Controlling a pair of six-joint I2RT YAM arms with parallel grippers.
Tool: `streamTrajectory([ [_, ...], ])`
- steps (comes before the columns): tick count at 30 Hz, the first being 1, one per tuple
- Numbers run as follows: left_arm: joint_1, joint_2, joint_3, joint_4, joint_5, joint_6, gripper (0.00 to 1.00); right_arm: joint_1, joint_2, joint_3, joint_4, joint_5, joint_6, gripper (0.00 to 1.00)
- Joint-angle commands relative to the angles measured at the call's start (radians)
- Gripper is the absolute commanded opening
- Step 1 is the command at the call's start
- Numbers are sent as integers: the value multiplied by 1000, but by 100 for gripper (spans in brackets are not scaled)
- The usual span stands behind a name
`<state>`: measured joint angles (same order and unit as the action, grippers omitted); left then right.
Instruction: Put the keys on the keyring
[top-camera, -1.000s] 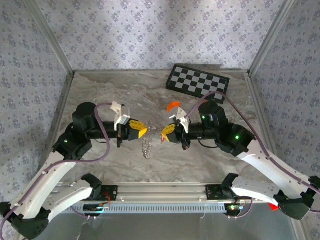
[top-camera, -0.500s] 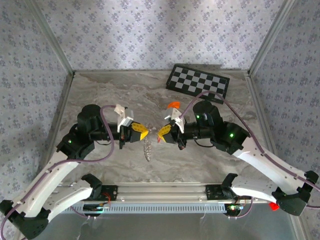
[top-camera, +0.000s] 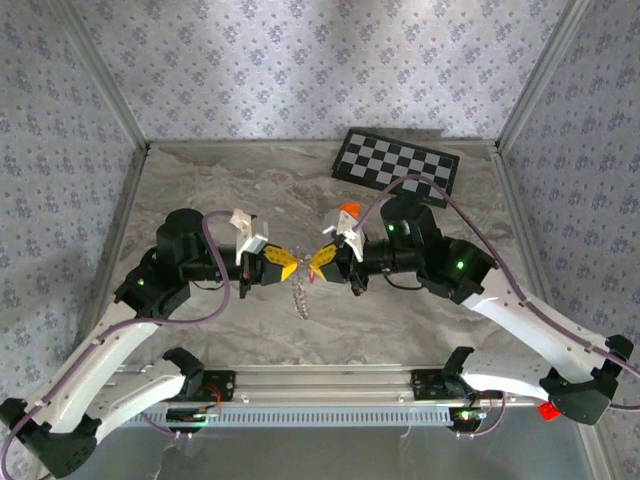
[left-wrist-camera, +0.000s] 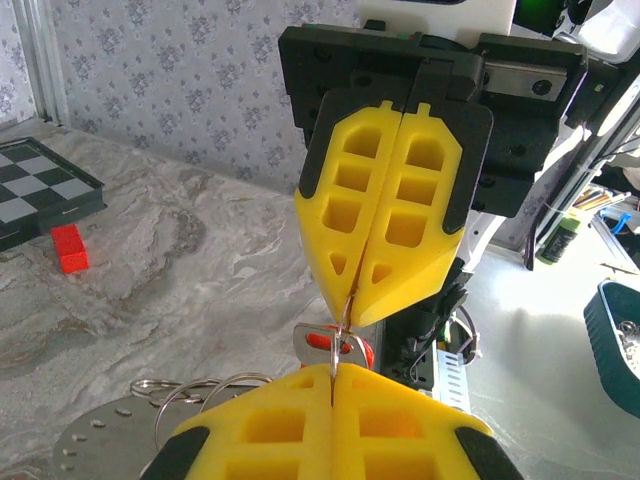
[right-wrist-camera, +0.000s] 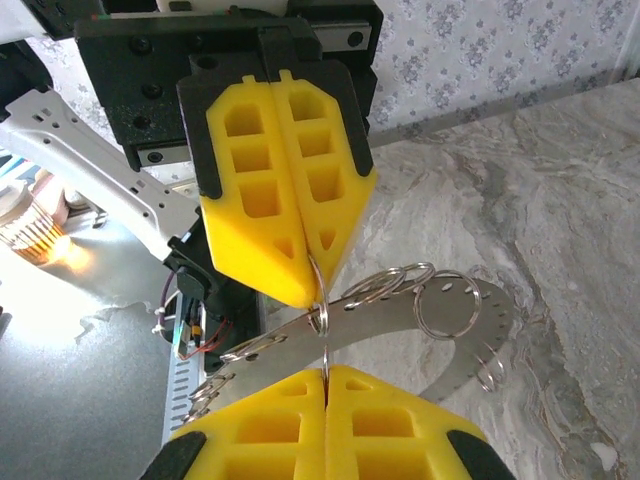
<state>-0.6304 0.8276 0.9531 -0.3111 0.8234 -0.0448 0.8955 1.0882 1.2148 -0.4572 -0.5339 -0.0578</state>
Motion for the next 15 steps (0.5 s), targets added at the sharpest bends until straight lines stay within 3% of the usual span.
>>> streamTrajectory([
  [1,-5,-1,11,46,36,16,0,7,9,35,-26,14,-7,0],
  [15,-6,-4,7,53,37,13,0,2,1,20,-22,-34,-16,0],
])
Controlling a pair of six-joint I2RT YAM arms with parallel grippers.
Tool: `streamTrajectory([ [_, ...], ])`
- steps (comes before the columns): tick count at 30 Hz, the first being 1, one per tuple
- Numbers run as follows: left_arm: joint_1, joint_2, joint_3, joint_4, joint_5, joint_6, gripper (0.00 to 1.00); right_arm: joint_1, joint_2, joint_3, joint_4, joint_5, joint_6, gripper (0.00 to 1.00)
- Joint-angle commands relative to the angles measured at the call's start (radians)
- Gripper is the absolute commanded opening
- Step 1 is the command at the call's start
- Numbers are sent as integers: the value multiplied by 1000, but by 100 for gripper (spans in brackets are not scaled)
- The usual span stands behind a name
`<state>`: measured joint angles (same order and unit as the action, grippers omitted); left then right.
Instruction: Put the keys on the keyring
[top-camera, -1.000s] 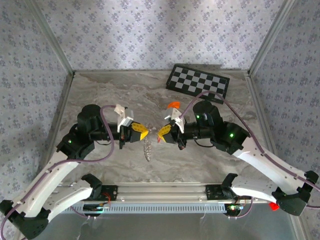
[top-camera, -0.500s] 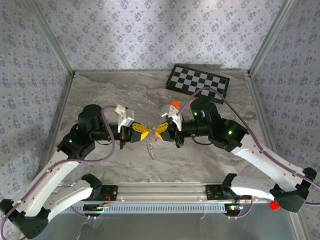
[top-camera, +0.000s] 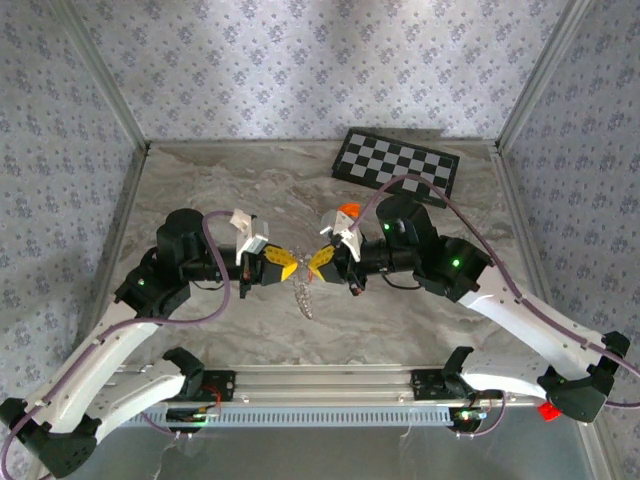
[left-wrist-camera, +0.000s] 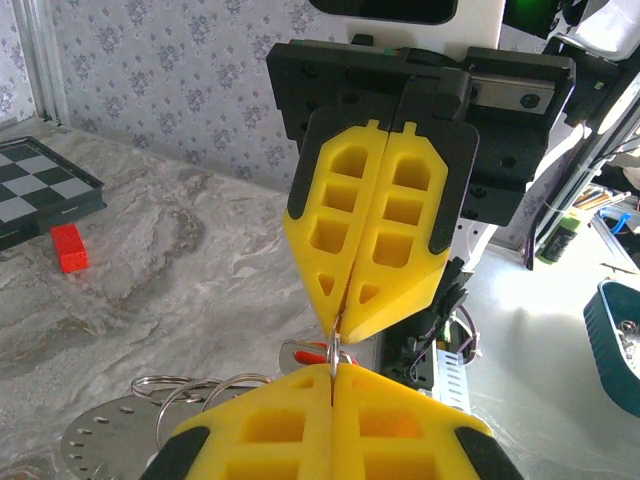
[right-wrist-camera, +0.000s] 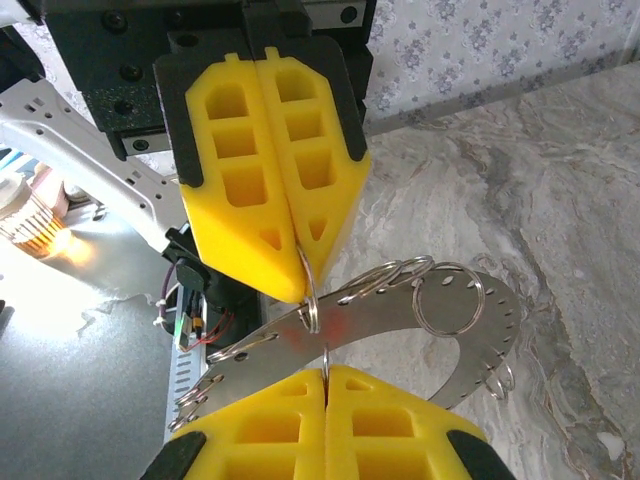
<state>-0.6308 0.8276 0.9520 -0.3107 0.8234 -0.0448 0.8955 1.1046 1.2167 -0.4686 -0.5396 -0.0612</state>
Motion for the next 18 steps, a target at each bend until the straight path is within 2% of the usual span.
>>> streamTrajectory([
  [1,-5,-3,10,54,39,14,0,0,-18,11,-12,-37,-12,0],
  [18,-5,-6,2,56,52,16,0,-19,-14,-11,35,-72,18,0],
])
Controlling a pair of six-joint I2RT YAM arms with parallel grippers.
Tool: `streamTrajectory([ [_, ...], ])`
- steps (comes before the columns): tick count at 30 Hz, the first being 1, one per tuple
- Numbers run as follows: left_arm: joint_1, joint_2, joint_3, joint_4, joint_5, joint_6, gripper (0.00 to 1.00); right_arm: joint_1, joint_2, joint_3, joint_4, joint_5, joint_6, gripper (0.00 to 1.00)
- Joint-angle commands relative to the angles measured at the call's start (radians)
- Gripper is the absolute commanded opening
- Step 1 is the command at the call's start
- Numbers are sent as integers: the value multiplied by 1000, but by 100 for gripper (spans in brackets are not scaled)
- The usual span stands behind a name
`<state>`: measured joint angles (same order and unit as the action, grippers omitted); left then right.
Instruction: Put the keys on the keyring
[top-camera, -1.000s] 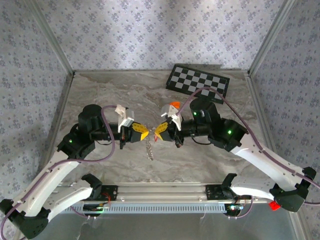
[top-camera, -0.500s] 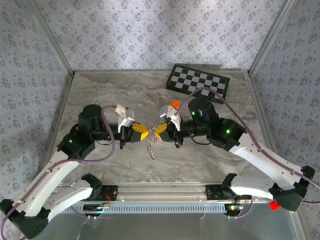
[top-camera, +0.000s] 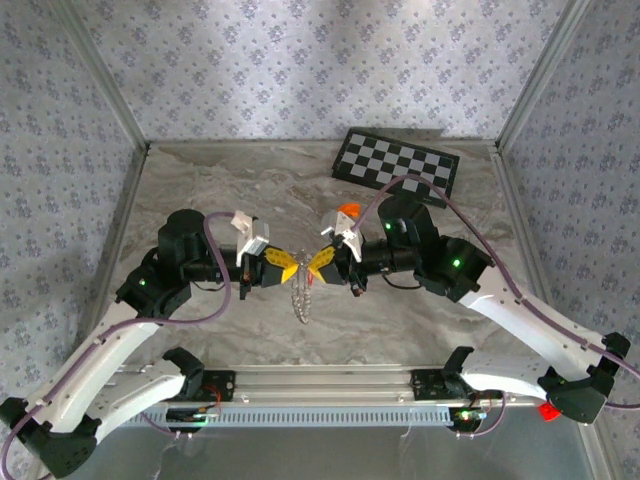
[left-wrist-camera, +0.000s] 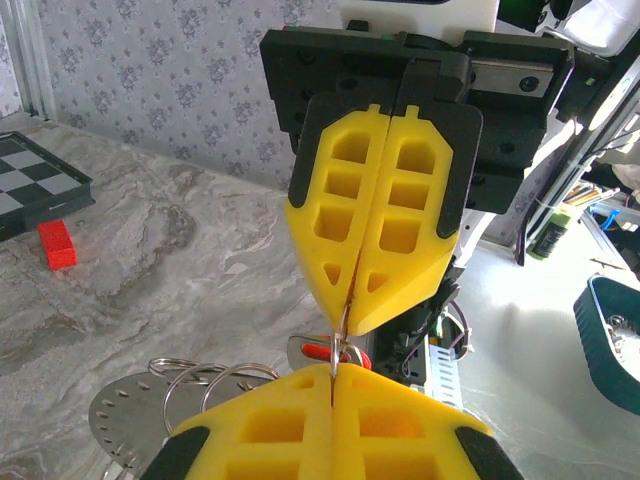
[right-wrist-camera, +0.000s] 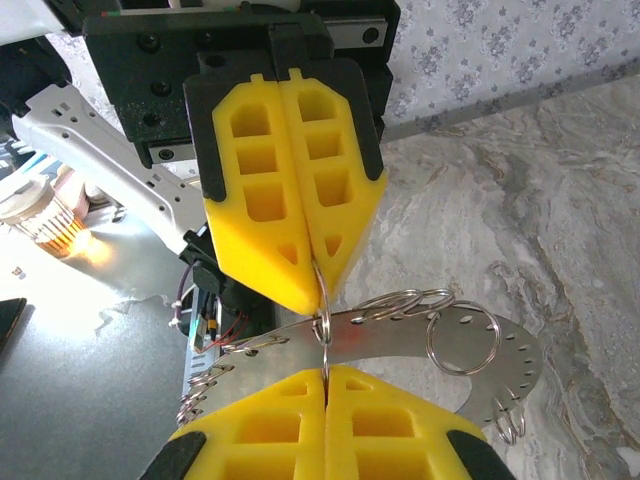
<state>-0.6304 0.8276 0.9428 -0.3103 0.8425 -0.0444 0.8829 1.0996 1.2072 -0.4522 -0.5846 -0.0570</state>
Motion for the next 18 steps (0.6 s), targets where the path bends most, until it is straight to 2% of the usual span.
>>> streamTrajectory([
  [1,-5,-5,11,56,35,16,0,-8,-8,-4,19,-28,15,0],
  [18,-6,-3,3,68,28,16,0,-28,-4,-6,48,-74,41,0],
])
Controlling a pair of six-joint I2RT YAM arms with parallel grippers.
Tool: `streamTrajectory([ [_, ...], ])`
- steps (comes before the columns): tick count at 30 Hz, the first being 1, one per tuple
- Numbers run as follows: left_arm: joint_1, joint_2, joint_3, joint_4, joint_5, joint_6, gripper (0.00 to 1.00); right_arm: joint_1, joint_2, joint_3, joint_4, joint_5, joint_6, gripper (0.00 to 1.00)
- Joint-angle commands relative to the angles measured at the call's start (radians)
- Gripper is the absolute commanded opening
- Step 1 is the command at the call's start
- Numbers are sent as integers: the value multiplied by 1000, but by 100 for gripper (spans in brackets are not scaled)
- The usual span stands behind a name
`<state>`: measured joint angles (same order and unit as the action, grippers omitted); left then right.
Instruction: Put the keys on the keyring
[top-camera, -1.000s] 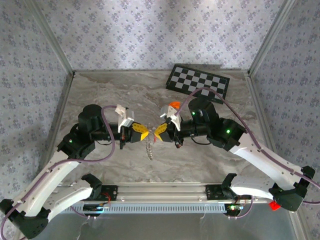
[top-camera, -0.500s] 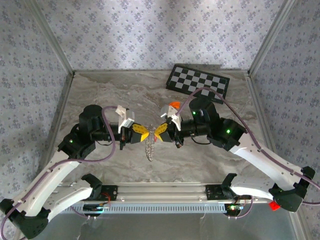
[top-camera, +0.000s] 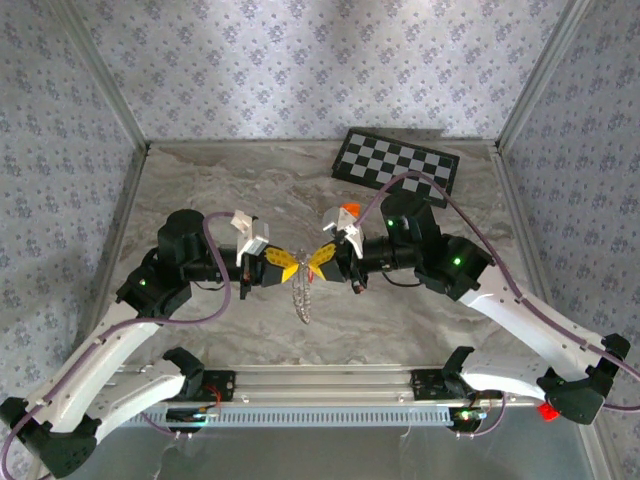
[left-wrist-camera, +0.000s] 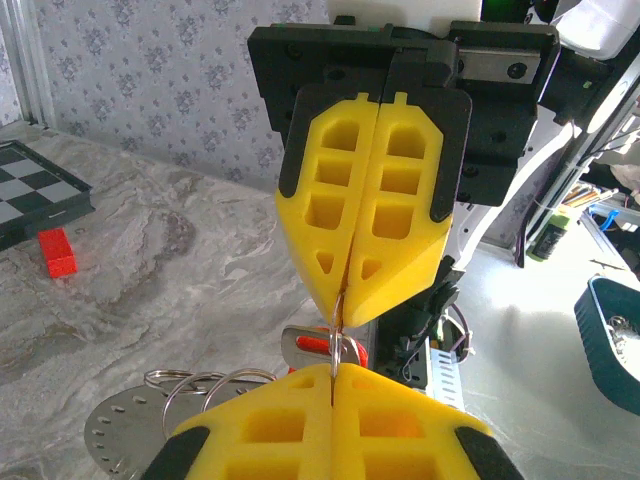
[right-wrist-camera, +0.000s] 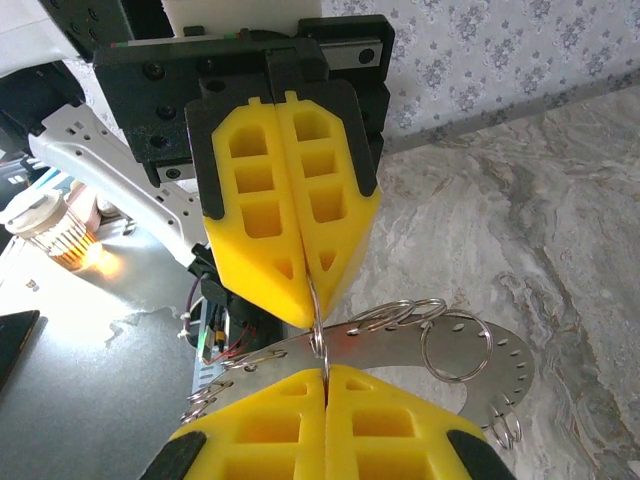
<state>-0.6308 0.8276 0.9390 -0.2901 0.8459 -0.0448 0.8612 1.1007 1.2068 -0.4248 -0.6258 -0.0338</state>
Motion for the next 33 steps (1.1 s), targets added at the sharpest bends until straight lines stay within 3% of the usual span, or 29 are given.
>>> streamTrajectory([
  [1,-5,-3,7,46,24,16,0,-7,-5,-6,20,-35,20,0],
  [33,-5,-8,-2,46,21,23,0,-17,-16,-6,-8,-21,31,0],
])
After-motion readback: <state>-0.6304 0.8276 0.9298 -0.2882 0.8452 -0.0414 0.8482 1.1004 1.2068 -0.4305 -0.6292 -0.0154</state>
